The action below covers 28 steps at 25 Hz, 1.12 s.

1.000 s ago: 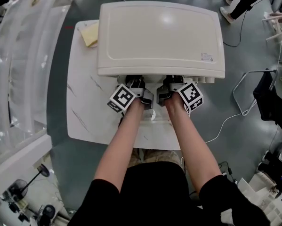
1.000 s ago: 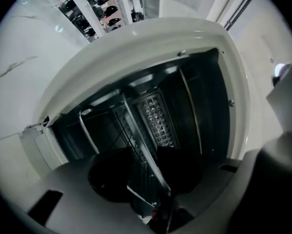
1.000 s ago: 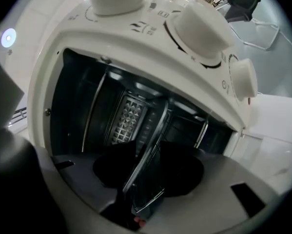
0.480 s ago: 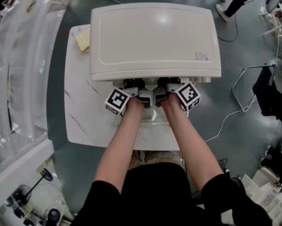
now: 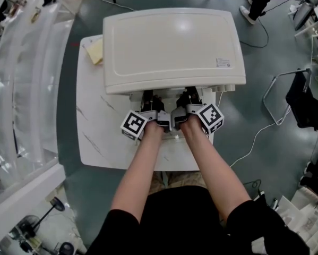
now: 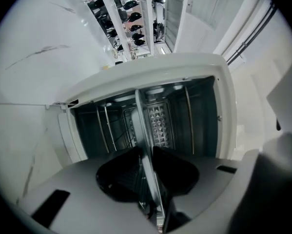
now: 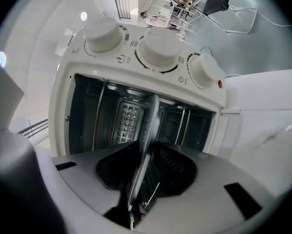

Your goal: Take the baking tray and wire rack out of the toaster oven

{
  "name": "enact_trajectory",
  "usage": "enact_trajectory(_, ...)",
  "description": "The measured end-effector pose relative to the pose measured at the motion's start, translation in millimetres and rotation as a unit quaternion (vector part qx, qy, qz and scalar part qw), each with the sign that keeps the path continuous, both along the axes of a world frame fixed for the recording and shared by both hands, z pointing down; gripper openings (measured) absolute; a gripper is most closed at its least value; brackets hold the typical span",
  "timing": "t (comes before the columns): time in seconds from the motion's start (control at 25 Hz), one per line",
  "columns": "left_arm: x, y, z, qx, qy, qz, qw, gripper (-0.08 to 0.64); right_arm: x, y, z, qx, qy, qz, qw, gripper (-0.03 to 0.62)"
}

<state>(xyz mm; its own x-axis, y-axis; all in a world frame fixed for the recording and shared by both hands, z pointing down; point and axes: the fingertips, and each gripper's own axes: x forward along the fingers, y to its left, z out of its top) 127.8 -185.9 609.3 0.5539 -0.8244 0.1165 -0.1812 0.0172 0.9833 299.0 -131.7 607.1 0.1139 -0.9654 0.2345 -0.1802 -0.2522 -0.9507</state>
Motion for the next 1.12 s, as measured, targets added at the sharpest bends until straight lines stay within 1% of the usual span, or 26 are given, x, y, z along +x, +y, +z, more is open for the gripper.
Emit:
enact_trajectory(0.04,-3.1,5.6,2.5,-0.005,-0.007,0.001,1.0000,0.104,-1.7,5.5,0.7,-0.002,-0.002,0.002,1.000,0.108)
enact_trajectory(0.12,-6.1,15.7,4.3,-0.009,-0.001,0.001,1.0000,0.100,-5.0,16.9,2.8,-0.004,-0.010,0.009,1.000,0.103)
enact_trajectory(0.24,-12.6,34.1,10.8,-0.026,-0.012,0.006,0.9996,0.095,-8.7,34.8,6.4,0.000,-0.028,0.029,0.999,0.089)
enact_trajectory(0.28,-13.7,39.6,10.6,-0.027,-0.010,0.008,0.9996,0.095,-10.1,40.6,7.2,0.000,-0.031,0.034,0.999,0.086)
enact_trajectory(0.36,-16.3,49.8,9.2,-0.026,0.000,0.009,0.9996,0.094,-14.3,52.0,8.7,-0.006,-0.031,0.035,0.999,0.084)
enact_trajectory(0.52,-26.9,74.9,14.6,-0.043,-0.008,0.013,0.9989,0.089,-22.7,74.0,10.5,-0.018,-0.028,0.028,0.999,0.083)
enact_trajectory(0.64,-30.3,89.9,12.0,-0.040,0.011,0.016,0.9990,0.087,-28.7,90.4,9.7,-0.014,-0.035,0.035,0.999,0.084)
enact_trajectory(0.76,-35.2,105.8,11.9,-0.050,0.020,0.020,0.9983,0.084,-34.5,110.4,11.1,-0.019,-0.035,0.043,0.998,0.083)
enact_trajectory(0.92,-45.8,130.0,12.7,-0.065,0.014,0.024,0.9975,0.083,-43.3,133.9,10.5,-0.017,-0.038,0.046,0.998,0.081)
enact_trajectory(1.04,-49.5,143.3,11.4,-0.064,0.042,0.025,0.9968,0.081,-49.3,150.2,11.5,-0.025,-0.044,0.043,0.998,0.080)
enact_trajectory(1.12,-52.8,153.9,11.6,-0.067,0.051,0.030,0.9961,0.080,-53.9,162.4,13.1,-0.030,-0.049,0.043,0.997,0.078)
